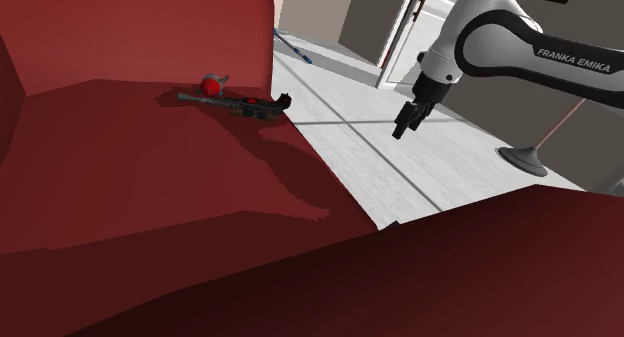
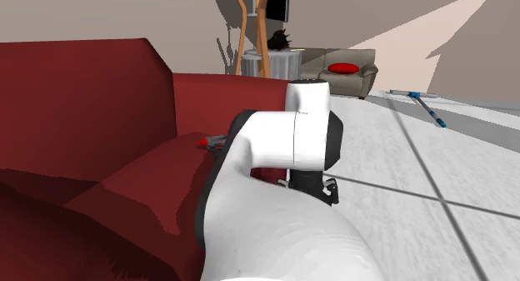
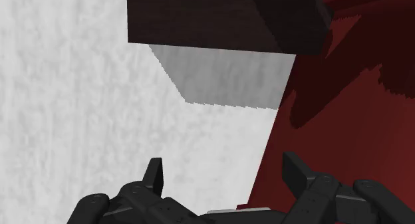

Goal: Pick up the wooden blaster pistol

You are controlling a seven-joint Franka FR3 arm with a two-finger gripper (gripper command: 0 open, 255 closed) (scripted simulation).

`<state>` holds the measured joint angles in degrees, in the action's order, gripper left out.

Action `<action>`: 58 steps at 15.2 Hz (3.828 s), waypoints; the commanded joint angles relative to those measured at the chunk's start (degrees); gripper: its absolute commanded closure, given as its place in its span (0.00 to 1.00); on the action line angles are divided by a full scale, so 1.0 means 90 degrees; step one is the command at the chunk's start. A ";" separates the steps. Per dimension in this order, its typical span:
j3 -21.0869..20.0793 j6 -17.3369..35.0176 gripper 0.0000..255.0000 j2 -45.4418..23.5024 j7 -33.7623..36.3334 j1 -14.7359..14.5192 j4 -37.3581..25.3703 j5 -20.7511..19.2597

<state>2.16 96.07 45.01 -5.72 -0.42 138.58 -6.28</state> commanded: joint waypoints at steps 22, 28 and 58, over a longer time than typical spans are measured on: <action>-0.0712 0.0664 0.00 -0.4436 -0.1287 -0.1242 -0.3835 0.0537; -0.1012 0.0385 0.00 -0.5655 -0.1591 -0.1545 -0.5346 0.0508; -0.1495 0.0039 1.00 -0.7907 -0.2061 -0.2270 -0.7939 0.0191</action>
<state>-11.30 96.51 -26.07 -24.26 -20.84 67.31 -4.55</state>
